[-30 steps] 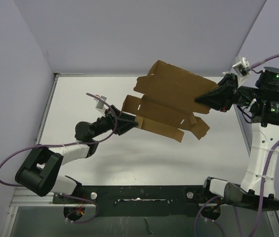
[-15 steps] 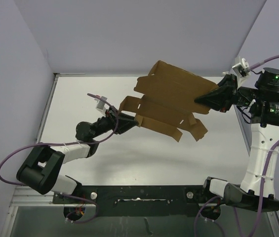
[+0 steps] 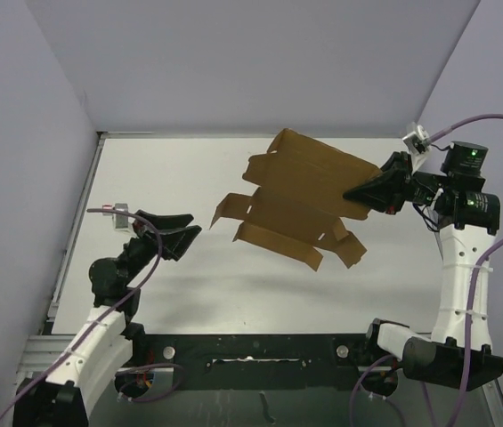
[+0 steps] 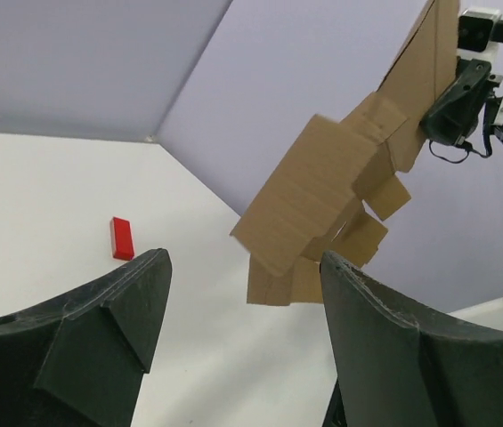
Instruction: Fold the paper box
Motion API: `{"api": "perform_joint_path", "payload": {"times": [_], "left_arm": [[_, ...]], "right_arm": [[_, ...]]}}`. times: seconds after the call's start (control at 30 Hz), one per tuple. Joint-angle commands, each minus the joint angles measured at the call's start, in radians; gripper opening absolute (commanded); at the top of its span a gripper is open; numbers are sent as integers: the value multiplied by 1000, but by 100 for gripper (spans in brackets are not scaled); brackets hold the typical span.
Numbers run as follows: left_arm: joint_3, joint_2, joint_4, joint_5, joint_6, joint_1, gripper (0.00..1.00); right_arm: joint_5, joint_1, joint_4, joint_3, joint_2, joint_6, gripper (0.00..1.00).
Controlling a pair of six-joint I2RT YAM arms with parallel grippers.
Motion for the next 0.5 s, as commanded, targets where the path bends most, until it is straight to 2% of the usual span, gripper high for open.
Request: {"api": "perform_joint_path", "payload": {"times": [0.0, 0.1, 0.23, 0.47], "left_arm": [[71, -117, -272, -72, 114, 18, 65], [99, -95, -281, -82, 129, 20, 56], [161, 26, -227, -28, 122, 20, 46], [218, 207, -131, 63, 97, 18, 48]], "right_arm": [[-8, -4, 51, -41, -28, -24, 0], [-8, -3, 51, -76, -31, -38, 0], [-3, 0, 54, -132, -35, -60, 0], [71, 2, 10, -198, -19, -175, 0]]}}
